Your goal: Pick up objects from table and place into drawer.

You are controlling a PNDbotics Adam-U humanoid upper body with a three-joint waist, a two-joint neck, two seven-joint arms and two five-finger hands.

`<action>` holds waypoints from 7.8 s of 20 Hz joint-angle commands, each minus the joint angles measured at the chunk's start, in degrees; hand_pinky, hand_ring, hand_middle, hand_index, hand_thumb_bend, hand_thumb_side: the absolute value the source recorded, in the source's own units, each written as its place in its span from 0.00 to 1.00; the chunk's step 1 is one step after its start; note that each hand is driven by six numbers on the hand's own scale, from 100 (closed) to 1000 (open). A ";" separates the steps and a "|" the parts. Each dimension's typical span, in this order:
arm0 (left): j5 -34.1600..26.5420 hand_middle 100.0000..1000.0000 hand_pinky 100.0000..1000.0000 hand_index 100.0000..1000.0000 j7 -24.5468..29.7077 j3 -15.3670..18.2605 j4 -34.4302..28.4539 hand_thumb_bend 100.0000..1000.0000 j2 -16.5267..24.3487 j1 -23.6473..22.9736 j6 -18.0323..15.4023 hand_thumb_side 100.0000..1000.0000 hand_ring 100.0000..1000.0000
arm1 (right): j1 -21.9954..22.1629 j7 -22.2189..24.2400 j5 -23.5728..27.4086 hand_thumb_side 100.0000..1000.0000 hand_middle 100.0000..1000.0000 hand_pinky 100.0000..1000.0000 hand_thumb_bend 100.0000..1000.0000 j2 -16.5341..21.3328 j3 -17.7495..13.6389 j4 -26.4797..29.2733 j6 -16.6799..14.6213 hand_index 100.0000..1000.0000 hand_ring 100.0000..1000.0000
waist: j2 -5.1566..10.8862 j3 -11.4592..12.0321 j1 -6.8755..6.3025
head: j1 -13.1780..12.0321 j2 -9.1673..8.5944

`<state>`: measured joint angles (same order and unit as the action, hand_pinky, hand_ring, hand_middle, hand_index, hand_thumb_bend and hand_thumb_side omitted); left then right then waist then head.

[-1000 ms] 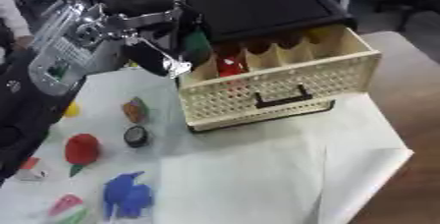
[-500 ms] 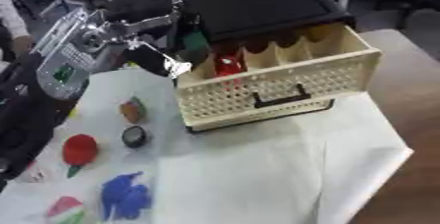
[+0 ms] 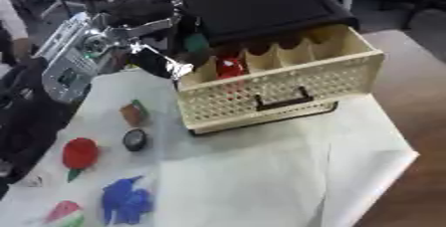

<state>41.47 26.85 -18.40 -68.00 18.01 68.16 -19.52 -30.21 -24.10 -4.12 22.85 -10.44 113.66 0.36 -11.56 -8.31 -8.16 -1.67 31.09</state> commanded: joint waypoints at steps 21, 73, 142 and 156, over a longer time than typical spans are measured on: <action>-4.29 0.64 0.32 0.88 3.46 1.25 -1.85 0.00 0.93 0.25 1.44 0.31 0.65 | -0.57 -0.35 0.42 0.54 0.41 0.29 0.00 0.68 -0.62 0.93 0.06 0.71 0.43 | 1.18 0.01 0.80 | 0.15 -0.18; -55.68 0.41 0.19 0.65 -26.35 15.83 -46.60 0.00 3.04 -39.70 18.87 0.82 0.40 | -3.04 47.28 -8.64 0.83 0.44 0.00 0.67 34.02 18.50 -14.85 -17.50 0.78 0.39 | 5.38 8.64 9.25 | 5.86 7.52; -48.39 0.40 0.18 0.63 -18.07 16.63 -46.60 0.00 -5.59 -50.31 26.55 0.93 0.39 | -1.12 60.69 0.91 0.82 0.68 0.00 0.71 35.68 20.22 -14.32 -13.74 0.83 0.53 | 4.47 9.45 9.23 | 8.27 5.21; -48.30 0.40 0.19 0.63 -17.62 16.99 -46.60 0.00 -5.26 -50.88 27.03 0.93 0.39 | 4.78 64.19 9.34 0.63 0.57 0.00 0.62 38.68 20.34 -8.92 -8.74 0.70 0.43 | 5.12 7.69 9.73 | 7.14 6.13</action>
<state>-7.04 9.13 -1.91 -113.58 11.99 16.93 7.46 -24.98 39.21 4.32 59.19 10.36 103.81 -8.75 -7.22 -0.57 1.54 5.66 36.78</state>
